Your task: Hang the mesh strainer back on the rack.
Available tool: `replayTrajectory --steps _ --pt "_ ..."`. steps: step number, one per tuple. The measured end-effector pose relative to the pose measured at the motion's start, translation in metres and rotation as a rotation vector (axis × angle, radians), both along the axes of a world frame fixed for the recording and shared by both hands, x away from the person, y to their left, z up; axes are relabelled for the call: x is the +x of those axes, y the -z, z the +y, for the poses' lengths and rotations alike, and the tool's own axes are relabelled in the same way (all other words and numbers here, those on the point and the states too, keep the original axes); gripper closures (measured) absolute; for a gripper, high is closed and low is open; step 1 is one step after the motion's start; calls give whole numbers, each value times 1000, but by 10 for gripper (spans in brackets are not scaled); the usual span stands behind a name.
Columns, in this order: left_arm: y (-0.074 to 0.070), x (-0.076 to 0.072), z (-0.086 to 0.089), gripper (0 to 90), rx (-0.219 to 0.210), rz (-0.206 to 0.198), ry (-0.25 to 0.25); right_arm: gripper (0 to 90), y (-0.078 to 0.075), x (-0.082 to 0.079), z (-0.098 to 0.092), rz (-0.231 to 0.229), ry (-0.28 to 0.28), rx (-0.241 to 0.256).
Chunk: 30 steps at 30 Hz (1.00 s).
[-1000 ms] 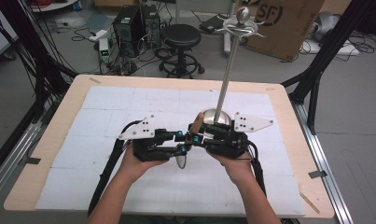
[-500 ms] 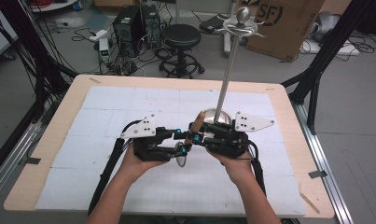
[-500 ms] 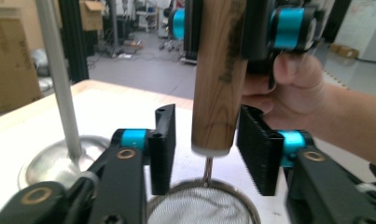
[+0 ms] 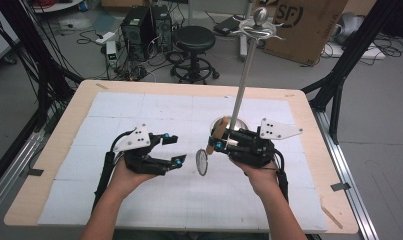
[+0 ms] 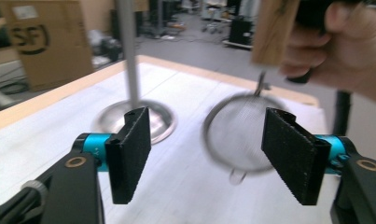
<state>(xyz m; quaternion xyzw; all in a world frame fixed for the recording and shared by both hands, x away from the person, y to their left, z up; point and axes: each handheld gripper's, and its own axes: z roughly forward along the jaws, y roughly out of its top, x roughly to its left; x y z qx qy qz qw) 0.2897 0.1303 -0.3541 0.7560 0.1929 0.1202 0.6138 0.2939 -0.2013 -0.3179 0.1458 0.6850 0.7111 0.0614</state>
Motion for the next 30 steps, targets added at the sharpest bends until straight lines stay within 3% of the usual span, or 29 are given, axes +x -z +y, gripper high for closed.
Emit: replayTrajectory --steps 2,5,8,13,22,30 --pt "4 -1 9 311 19 -29 -34 699 -1 0 -2 3 5 -5" --pt "4 3 19 296 43 -23 -90 699 -1 1 -6 -3 21 -19" --pt "4 3 30 283 21 -18 -105 699 -1 2 -12 -6 38 -20" --pt "5 4 41 248 26 -15 -154 699 0 4 -23 5 71 -29" --pt "4 2 48 213 41 -35 -156 699 -10 9 -36 -7 119 -57" --pt "4 2 49 210 50 -26 -168 699 -28 16 -48 -9 156 -80"
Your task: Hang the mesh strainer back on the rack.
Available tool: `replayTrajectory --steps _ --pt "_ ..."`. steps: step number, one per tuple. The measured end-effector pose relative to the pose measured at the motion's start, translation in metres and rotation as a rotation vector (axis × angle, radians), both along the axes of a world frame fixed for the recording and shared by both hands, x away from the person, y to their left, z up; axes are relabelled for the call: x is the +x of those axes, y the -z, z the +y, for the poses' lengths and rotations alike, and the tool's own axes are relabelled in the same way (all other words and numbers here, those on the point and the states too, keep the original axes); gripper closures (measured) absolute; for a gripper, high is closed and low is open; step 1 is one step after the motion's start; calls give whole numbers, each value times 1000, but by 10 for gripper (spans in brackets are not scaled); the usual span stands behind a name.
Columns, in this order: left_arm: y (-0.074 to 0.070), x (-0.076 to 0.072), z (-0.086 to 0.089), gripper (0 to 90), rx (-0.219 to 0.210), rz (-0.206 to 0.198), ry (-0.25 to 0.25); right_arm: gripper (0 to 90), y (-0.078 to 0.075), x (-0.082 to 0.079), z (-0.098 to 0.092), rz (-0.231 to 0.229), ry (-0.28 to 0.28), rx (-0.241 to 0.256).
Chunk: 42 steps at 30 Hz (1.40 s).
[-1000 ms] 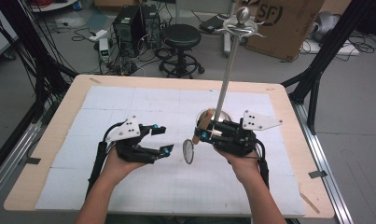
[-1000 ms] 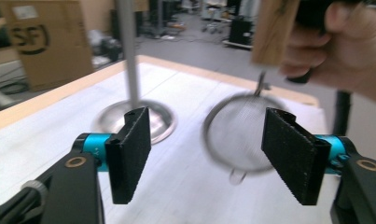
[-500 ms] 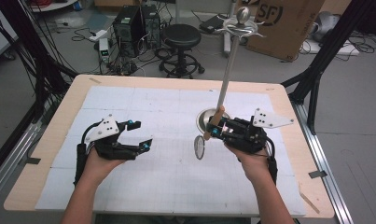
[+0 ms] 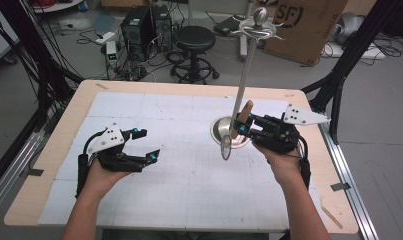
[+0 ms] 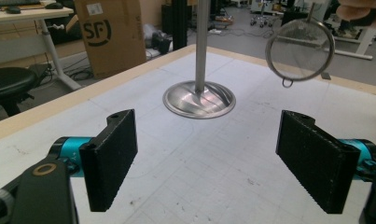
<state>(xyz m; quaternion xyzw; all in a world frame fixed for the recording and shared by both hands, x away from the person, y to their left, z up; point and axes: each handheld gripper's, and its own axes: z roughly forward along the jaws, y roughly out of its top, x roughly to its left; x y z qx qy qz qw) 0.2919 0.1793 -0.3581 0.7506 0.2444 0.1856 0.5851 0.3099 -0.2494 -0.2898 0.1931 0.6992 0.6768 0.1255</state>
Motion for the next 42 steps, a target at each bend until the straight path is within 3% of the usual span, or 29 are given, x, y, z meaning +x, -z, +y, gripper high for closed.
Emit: replayTrajectory --steps 23,30,42 --pt "2 -1 -3 206 -5 11 26 698 -82 42 -47 -15 117 -93" --pt "3 0 -4 206 -2 16 32 699 -96 54 -53 -10 165 -144" --pt "4 -1 -4 204 -39 23 72 698 -103 68 -62 5 238 -153"
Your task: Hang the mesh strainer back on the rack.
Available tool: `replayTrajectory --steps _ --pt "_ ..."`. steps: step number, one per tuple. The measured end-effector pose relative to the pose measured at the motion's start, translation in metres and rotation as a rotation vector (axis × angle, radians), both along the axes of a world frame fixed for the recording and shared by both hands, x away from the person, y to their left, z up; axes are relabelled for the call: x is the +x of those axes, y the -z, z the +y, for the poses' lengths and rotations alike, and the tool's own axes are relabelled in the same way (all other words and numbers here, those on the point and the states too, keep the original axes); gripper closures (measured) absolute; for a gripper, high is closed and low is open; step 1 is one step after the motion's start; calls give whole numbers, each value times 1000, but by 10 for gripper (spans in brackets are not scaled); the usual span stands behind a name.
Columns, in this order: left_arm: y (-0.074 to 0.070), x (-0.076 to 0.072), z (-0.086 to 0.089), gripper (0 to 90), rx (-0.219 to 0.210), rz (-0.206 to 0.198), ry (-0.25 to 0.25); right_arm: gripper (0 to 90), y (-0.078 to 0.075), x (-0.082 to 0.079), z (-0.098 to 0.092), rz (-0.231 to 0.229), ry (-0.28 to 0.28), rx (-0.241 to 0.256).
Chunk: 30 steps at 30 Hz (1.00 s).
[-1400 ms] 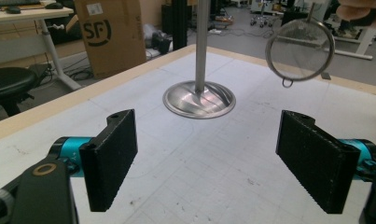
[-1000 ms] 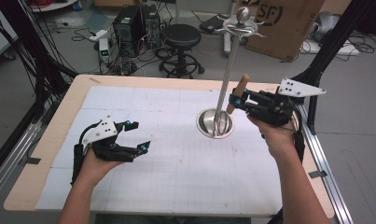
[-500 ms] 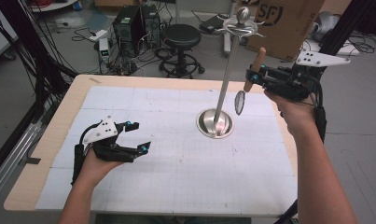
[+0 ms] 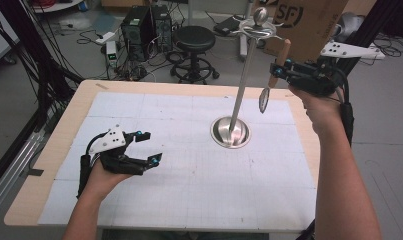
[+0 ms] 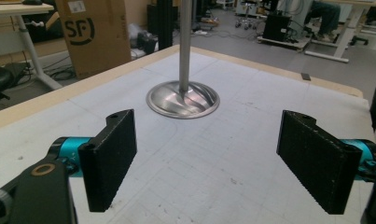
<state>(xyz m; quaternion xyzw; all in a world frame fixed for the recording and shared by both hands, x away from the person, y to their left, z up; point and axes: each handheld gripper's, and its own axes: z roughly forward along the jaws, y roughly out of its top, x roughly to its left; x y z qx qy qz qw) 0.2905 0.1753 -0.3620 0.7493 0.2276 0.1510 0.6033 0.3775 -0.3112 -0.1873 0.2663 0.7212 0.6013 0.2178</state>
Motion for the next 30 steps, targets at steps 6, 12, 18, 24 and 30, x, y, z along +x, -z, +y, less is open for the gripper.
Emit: replayTrajectory --steps 6,12,18,24,30 --pt "0 -1 -1 202 -2 -5 5 698 -2 4 -8 5 58 6" --pt "-2 -1 2 202 -30 -11 5 699 -8 9 -12 6 99 17" --pt "-2 -1 3 202 -24 -12 2 699 -10 12 -6 17 110 3" --pt "-2 -1 3 202 -28 -11 2 698 -7 16 -2 30 114 -20" --pt "-2 -1 3 202 -27 -11 7 699 -6 17 5 23 103 -28"
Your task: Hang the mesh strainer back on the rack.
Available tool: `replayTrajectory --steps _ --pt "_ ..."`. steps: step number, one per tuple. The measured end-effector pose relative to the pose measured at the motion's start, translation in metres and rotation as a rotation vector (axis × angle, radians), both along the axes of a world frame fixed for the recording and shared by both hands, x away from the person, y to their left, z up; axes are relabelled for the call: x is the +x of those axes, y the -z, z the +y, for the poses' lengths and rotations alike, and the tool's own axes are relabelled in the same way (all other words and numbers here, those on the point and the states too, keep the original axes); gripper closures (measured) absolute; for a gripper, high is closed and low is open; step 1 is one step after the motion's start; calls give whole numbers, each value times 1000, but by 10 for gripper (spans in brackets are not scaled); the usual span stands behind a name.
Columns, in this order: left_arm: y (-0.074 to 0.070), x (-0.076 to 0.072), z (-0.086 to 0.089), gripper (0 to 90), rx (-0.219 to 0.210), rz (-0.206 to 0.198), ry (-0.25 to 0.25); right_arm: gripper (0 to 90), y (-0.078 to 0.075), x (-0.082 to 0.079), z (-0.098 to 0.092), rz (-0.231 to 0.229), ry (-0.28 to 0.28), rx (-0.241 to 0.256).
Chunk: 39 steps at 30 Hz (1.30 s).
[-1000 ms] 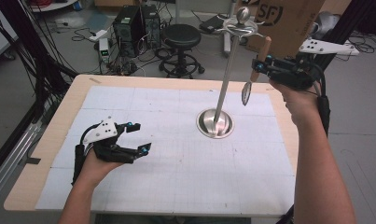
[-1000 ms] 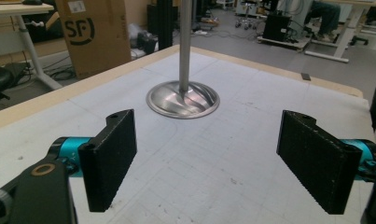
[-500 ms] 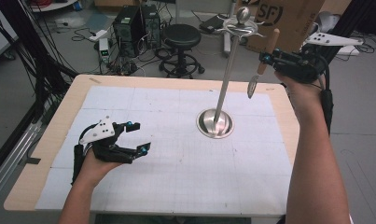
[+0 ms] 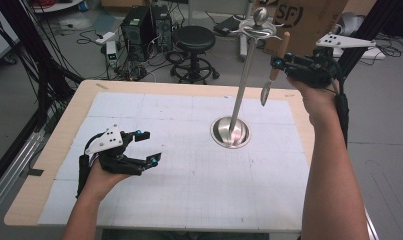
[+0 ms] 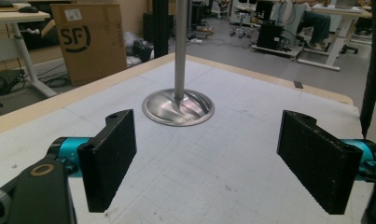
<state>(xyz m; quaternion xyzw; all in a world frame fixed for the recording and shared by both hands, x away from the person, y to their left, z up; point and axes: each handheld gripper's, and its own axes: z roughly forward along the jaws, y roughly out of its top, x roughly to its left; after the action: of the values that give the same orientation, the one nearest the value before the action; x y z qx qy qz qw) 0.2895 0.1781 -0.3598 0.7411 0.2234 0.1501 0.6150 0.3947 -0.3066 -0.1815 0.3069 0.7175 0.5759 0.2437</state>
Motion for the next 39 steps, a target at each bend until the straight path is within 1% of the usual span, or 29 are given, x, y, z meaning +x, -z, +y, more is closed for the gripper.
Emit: replayTrajectory --steps 5,6,8,10,11,13,16,20,24,26,27,28,30,31,34,39 --pt "0 0 -1 202 0 0 0 699 0 1 1 1 16 -3" --pt "0 -1 -1 202 -1 1 1 699 1 2 1 7 20 -1" --pt "0 -1 -1 202 2 1 1 699 0 3 0 5 26 -4" --pt "0 0 -1 202 4 0 2 699 1 4 0 15 39 -2" --pt "1 -1 -1 202 5 1 3 699 1 6 -1 9 39 -1" --pt "1 -1 -2 202 4 2 4 699 2 7 -1 16 46 -5" --pt "1 -1 -2 202 5 3 4 699 4 11 0 14 48 -1" --pt "2 0 -2 202 7 6 5 698 5 14 2 22 51 8" --pt "2 0 -2 202 8 7 4 697 7 16 5 32 57 5" --pt "3 0 -2 202 7 7 3 695 8 17 6 29 54 6" --pt "3 0 -2 202 8 8 3 690 8 18 7 21 56 5" --pt "3 0 -2 202 8 9 3 679 8 18 7 19 56 1" --pt "3 0 -2 202 12 10 4 559 9 18 8 30 64 11" --pt "3 0 -2 202 10 10 4 538 10 19 8 34 67 15" --pt "3 0 -2 202 10 9 5 514 11 18 8 50 65 12" --pt "3 0 0 201 3 11 0 491 12 14 7 37 50 23"
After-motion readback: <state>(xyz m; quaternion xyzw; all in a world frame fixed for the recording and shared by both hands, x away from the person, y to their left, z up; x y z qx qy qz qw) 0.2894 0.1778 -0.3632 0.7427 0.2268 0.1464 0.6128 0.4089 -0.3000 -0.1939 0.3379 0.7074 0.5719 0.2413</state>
